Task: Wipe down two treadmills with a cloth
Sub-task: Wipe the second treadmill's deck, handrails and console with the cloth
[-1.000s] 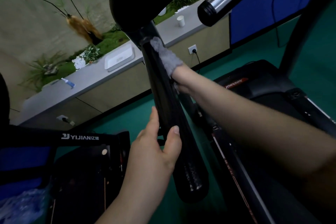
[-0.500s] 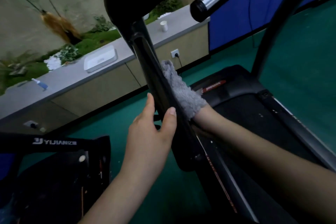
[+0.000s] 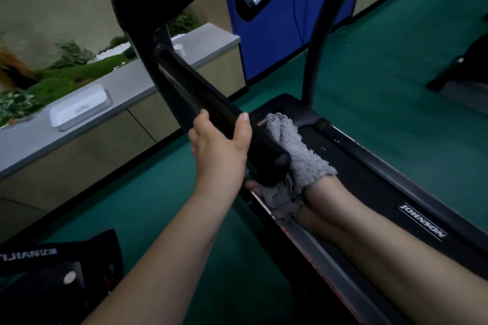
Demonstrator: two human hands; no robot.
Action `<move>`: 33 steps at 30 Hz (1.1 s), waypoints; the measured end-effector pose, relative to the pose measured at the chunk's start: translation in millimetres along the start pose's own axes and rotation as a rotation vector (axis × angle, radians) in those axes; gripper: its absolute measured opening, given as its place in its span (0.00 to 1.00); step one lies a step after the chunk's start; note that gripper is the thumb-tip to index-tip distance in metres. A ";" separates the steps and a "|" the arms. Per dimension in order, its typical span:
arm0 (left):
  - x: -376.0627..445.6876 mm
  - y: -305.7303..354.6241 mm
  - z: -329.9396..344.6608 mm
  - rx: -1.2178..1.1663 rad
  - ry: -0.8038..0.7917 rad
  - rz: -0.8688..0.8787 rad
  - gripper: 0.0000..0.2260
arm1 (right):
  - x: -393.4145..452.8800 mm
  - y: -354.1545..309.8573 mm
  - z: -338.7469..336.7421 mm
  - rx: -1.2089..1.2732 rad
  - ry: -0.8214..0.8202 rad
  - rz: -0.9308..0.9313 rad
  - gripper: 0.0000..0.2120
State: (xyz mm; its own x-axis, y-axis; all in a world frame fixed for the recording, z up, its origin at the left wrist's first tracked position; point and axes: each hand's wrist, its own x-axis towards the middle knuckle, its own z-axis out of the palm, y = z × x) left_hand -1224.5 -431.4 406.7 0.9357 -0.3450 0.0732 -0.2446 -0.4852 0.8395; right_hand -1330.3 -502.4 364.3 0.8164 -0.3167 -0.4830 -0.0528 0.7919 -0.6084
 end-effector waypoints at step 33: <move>-6.2 16.9 -3.8 0.055 0.043 -0.151 0.32 | 7.3 -69.5 -23.8 -0.956 -0.084 -0.633 0.06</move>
State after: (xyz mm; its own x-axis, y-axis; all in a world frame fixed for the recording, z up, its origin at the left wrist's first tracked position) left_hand -1233.4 -434.4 422.5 0.9726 -0.2309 -0.0274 -0.1130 -0.5724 0.8121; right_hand -1334.3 -572.2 388.0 0.8862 -0.4520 0.1016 -0.0048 -0.2281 -0.9736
